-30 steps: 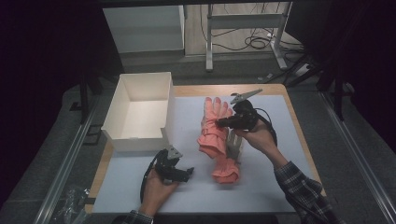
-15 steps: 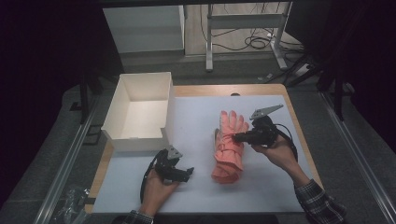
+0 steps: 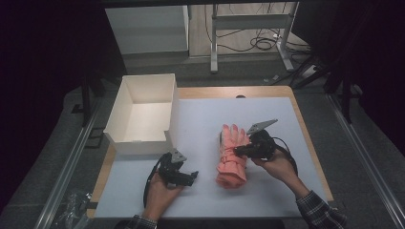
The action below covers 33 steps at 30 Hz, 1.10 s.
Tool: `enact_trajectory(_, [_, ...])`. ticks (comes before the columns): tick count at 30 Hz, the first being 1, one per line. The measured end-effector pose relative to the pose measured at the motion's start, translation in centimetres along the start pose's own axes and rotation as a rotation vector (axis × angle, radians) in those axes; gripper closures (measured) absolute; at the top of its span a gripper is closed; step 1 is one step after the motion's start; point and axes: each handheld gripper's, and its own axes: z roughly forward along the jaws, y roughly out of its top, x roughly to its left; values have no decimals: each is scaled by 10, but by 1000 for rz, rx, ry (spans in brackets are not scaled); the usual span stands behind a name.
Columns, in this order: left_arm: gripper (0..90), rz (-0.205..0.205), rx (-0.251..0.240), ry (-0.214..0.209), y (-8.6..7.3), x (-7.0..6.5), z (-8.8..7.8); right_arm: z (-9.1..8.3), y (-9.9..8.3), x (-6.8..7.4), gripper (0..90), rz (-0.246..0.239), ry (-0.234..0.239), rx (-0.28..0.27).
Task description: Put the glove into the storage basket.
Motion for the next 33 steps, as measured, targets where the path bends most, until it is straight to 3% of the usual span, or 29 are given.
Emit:
enact_trajectory(5, [70,2,1,-1,0,0,0,5,-4,1,790,-4,-7,1])
enact_trajectory(8, [69,1,0,0,0,0,0,3,-3,2,706,-28,-25,-10])
enact_trajectory(13, [70,1,0,0,0,0,0,-7,2,3,580,-35,-32,-62])
enact_trajectory(18, [70,1,0,0,0,0,0,-22,2,1,542,-27,-67,-108])
enact_trajectory(22, [69,-3,-3,0,0,0,0,-29,-5,-3,550,-27,-96,-121])
enact_trajectory(26, [70,1,1,0,0,0,0,-33,-20,-7,621,-19,-116,-119])
enact_trajectory(33, [70,1,3,-1,0,0,0,-29,-51,-11,737,29,-96,-107])
